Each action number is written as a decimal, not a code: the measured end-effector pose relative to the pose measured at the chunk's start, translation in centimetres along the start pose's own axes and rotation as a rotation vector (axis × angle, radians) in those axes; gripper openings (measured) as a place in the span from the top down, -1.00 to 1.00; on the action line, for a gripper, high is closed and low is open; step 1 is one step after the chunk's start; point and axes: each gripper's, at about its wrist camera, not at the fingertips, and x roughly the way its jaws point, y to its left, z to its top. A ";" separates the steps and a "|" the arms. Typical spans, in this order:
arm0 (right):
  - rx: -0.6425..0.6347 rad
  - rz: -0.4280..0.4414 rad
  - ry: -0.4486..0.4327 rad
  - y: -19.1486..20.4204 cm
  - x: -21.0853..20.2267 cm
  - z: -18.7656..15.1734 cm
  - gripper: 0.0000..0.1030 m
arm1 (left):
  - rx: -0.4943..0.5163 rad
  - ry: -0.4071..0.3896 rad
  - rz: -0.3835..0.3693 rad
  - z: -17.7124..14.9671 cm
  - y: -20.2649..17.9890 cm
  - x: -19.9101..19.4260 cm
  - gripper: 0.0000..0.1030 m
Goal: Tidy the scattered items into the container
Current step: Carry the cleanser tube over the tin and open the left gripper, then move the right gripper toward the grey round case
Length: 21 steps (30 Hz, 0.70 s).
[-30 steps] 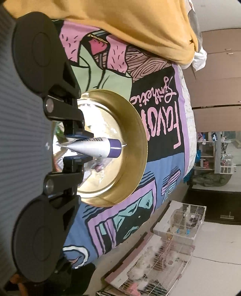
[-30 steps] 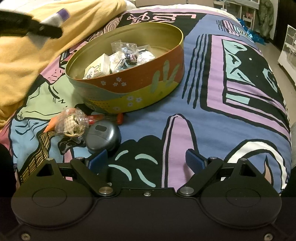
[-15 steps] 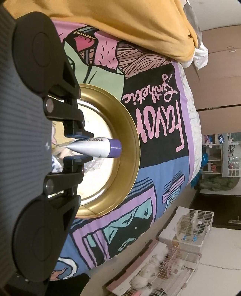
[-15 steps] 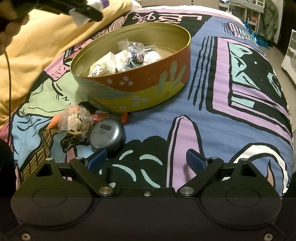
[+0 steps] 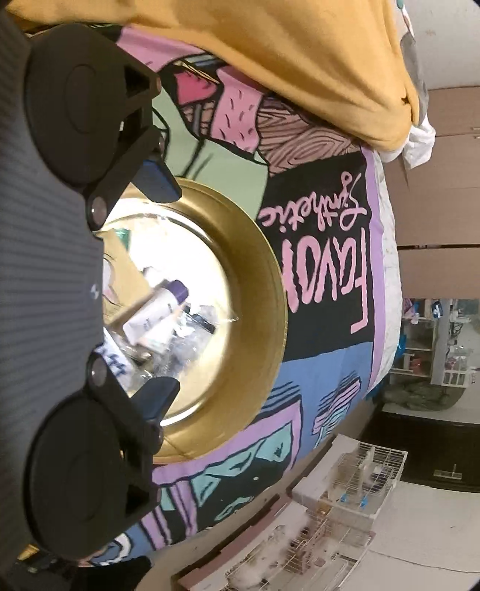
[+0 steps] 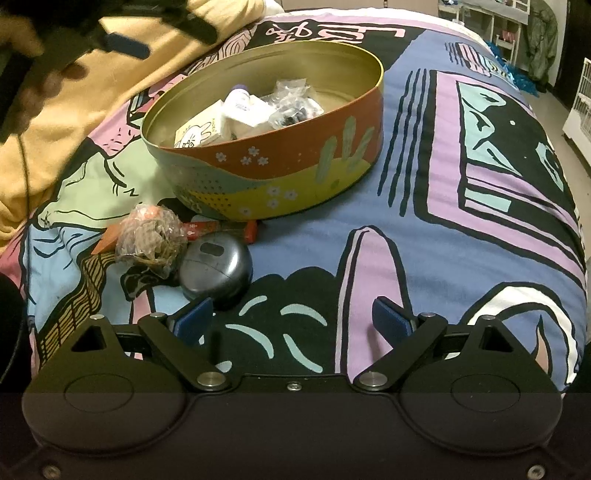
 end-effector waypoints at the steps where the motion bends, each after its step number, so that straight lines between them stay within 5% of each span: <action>1: 0.000 0.001 0.001 0.0 0.0 0.0 -0.81 | -0.003 0.002 -0.004 -0.5 0.3 -0.2 -1.00; 13: 0.043 0.053 -0.049 -0.3 -0.6 0.2 -0.91 | -0.059 0.016 -0.043 -7.5 3.0 -2.7 -1.00; 21: 0.055 0.007 -0.094 -0.1 -1.0 0.4 -1.00 | -0.159 -0.024 -0.084 -11.4 4.4 -5.5 -1.00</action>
